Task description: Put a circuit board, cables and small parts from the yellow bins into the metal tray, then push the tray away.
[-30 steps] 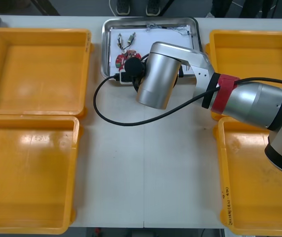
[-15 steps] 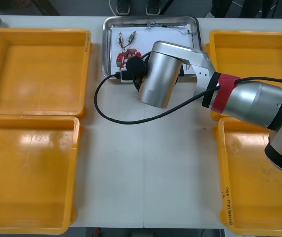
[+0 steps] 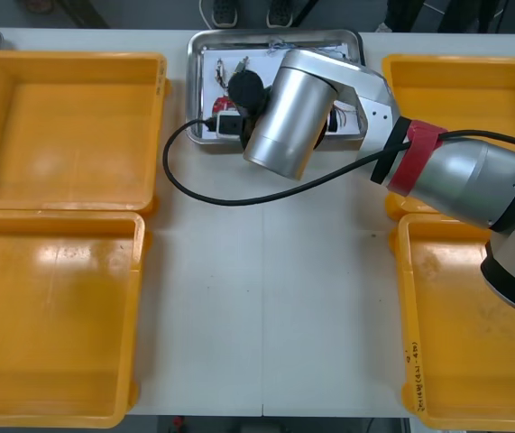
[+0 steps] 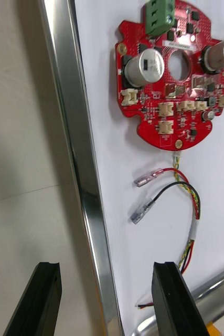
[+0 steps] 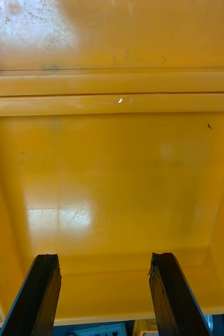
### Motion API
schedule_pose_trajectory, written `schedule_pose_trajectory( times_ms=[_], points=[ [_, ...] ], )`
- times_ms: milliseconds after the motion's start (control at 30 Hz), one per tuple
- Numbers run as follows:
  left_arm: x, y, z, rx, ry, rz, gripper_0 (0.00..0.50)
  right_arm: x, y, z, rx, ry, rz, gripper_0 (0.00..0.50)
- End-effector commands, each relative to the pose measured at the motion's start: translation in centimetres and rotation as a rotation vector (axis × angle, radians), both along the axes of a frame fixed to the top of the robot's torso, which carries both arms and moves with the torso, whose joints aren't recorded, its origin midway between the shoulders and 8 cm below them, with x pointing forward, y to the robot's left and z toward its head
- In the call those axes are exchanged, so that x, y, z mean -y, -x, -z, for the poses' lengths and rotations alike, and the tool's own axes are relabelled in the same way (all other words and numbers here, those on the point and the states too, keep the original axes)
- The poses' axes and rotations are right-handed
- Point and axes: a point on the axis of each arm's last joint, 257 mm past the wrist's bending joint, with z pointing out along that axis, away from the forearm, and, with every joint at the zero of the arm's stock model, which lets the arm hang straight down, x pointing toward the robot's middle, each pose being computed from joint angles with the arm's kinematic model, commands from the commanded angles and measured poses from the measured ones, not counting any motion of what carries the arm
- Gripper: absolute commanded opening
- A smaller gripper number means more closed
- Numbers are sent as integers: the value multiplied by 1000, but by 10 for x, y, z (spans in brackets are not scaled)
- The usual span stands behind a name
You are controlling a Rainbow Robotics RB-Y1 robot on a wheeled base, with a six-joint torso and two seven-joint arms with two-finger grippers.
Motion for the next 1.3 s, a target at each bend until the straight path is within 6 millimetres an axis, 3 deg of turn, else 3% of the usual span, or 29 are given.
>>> schedule_pose_trajectory(
  times_ms=[33,100,300,467,633,800,1300],
  points=[
    [-18,3,-16,26,-89,43,500,-25,26,-36,-7,-98,-11,500],
    [-18,3,-16,26,-89,43,500,-25,40,-38,-26,-127,13,500],
    [-18,3,-16,26,-89,43,500,1,78,-51,-87,-177,127,500],
    [-18,3,-16,26,-89,43,500,44,105,-61,-132,-200,259,500],
    [-18,3,-16,26,-89,43,500,56,109,-81,-94,-354,291,500],
    [-18,3,-16,26,-89,43,500,79,118,-87,-75,-546,395,500],
    [-18,3,-16,26,-89,43,500,182,146,-68,-72,-912,754,500]
  ],
)
